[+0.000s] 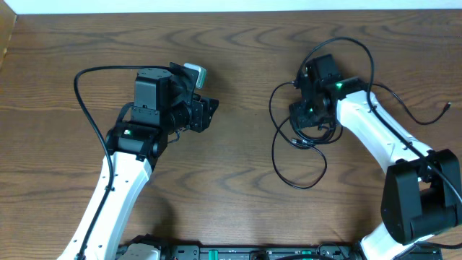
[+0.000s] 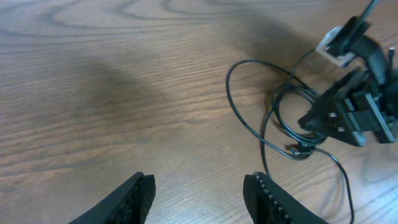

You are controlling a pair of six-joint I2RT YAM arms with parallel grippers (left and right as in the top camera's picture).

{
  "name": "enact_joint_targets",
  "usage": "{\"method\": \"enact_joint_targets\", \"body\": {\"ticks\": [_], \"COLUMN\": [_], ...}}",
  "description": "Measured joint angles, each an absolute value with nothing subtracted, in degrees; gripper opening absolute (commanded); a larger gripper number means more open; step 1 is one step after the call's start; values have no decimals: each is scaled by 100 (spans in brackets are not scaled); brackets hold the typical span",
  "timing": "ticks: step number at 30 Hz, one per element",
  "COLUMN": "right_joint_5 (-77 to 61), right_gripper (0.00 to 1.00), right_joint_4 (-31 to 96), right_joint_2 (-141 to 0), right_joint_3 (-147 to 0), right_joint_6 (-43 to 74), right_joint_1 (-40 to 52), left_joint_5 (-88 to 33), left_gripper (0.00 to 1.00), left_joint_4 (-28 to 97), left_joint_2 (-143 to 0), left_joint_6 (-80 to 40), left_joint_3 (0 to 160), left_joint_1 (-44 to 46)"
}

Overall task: Untangle cables
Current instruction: 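Bring the right gripper to the black cable coil and grasp strands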

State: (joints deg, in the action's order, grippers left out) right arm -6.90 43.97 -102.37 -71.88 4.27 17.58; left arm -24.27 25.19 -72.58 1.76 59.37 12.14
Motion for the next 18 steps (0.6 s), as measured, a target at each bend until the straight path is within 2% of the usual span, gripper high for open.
{"method": "enact_joint_targets", "body": {"ticks": [18], "right_joint_5": [-663], "right_gripper": [50], "right_joint_4": [3760], "right_joint_2": [-10626], "right_joint_3": [-6801], "right_joint_6": [725], "right_joint_1": [2163], "left_joint_5": [-2711], "left_gripper": [51], "left_joint_4": [2709], "left_joint_2": [-7258], "left_joint_6": [178], "left_joint_3": [5937], "left_joint_1": [1214]}}
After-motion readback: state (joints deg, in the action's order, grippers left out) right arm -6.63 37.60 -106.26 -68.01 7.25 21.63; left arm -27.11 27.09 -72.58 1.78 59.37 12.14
